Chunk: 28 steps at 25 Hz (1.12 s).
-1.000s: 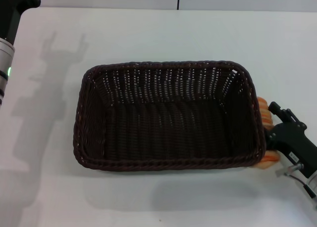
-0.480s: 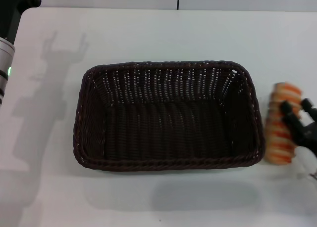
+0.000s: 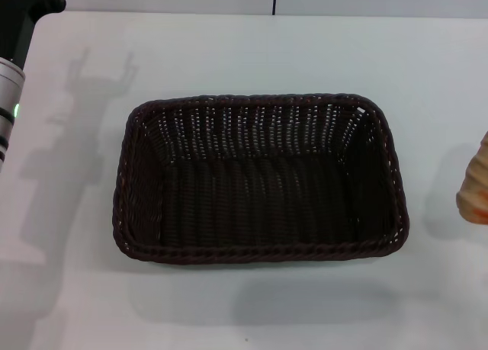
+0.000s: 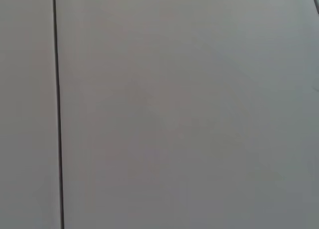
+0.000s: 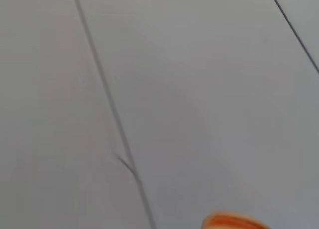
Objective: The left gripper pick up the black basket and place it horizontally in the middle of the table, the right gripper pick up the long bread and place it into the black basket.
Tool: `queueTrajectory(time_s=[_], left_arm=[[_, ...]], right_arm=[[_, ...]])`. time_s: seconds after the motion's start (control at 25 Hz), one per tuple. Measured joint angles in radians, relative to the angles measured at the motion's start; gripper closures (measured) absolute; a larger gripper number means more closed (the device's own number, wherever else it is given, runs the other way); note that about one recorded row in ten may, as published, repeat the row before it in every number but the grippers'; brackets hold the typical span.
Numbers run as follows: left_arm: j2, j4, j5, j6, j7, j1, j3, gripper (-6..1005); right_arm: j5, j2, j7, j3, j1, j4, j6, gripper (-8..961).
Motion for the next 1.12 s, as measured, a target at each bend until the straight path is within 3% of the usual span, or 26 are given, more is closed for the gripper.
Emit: queueTrajectory(time_s=[0.04,0.2,0.24,0.28,0.44,0.64,0.72,0.96,1.08,1.12], left_arm=[[0.0,0.0,0.0,0.001,0.0,0.0,0.001,198],[-0.001,0.0,0.0,0.001,0.0,0.0,0.002,198],[-0.001,0.0,0.0,0.001,0.0,0.0,0.002,198],[-0.001,0.0,0.0,0.001,0.0,0.0,0.002,198],[-0.002,0.0,0.0,0.002,-0.004,0.0,0.002,198],[-0.002,0.006,-0.001,0.002,-0.004,0.0,0.002,198],[-0.002,0.011,0.0,0.004,-0.01,0.004,-0.002,198],[-0.002,0.015,0.0,0.005,-0.01,0.008,-0.007,198],[-0.001,0.026,-0.004,0.01,-0.01,0.012,-0.007,198],[-0.001,0.032,-0.005,0.015,-0.012,0.016,-0.008,198]], right_arm=[[-0.026,0.001,0.0,0.0,0.012,0.017,-0.056,468],[-0.1,0.001,0.0,-0.001,0.064,0.039,-0.074,485],[-0.185,0.0,0.0,-0.001,0.117,0.039,-0.044,489],[-0.185,0.0,0.0,-0.001,0.117,0.039,-0.044,493],[-0.334,0.001,0.002,-0.001,0.229,0.048,0.07,510],[-0.334,0.002,0.004,0.013,0.263,0.088,0.2,560],[-0.333,0.002,0.005,0.015,0.266,0.091,0.215,402],[-0.332,0.001,0.008,0.04,0.251,0.091,0.206,212],[-0.33,-0.002,0.008,0.123,0.189,0.084,0.161,172],[-0.329,-0.003,0.012,0.219,0.122,0.065,0.109,169]])
